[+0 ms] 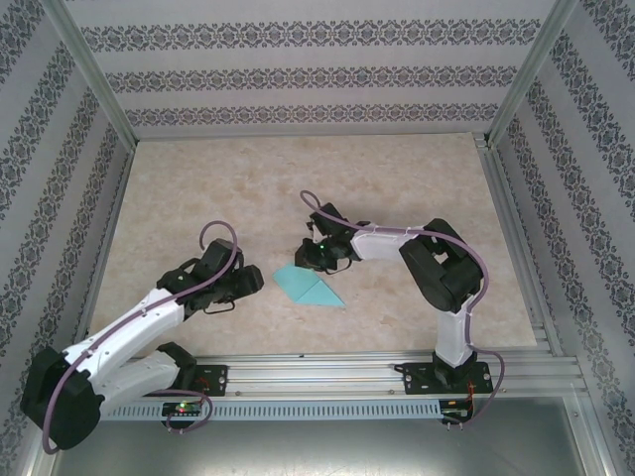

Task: Fold a paper plane with a square sheet of paper (pick it up from the middle)
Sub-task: Turn over the paper at the center of the table, then fold the wing for the fifth time at the center of the table.

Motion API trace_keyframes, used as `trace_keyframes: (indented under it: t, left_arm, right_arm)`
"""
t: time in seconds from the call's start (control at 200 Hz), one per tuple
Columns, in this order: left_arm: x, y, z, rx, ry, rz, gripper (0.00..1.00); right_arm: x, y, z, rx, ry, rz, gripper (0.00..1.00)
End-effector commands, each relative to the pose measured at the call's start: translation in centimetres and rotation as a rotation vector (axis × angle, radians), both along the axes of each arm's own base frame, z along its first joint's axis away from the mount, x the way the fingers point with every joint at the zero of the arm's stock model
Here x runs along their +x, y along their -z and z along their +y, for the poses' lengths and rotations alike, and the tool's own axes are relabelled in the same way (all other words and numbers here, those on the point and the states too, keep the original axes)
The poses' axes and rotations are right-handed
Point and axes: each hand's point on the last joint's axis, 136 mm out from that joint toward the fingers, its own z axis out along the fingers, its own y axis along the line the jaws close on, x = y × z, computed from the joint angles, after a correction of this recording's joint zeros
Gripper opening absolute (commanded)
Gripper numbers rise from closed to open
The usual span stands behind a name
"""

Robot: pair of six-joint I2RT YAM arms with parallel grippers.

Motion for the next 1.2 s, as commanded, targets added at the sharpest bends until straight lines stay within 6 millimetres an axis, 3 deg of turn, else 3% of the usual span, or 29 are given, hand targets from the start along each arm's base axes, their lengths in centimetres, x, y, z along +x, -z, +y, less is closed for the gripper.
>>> trace_keyframes:
  t: [0.0, 0.095, 0.45, 0.585, 0.794, 1.199]
  left_arm:
    - [1.4, -1.8, -2.8, -0.102, 0.097, -0.037, 0.64]
    - [1.6, -1.6, -3.9, -0.133, 0.131, -0.011, 0.65]
    - [3.2, 0.5, -7.9, -0.26, 0.149, 0.138, 0.63]
    - [3.5, 1.9, -8.5, -0.291, 0.108, 0.181, 0.56]
    - [3.8, 3.1, -8.9, -0.313, 0.081, 0.202, 0.54]
    - [4.0, 5.0, -7.1, -0.209, 0.023, 0.246, 0.52]
  right_arm:
    - [0.5, 1.5, -1.7, -0.01, 0.144, 0.011, 0.18]
    - [0.0, 2.7, -3.8, -0.047, 0.293, 0.024, 0.18]
    - [-1.9, 2.7, -5.3, 0.007, 0.732, -0.029, 0.19]
    - [-2.3, 3.2, -5.4, 0.012, 0.748, -0.009, 0.19]
    - [-3.0, 4.2, -5.8, -0.001, 0.739, 0.016, 0.19]
    - [-3.4, 4.6, -6.5, -0.021, 0.709, 0.029, 0.19]
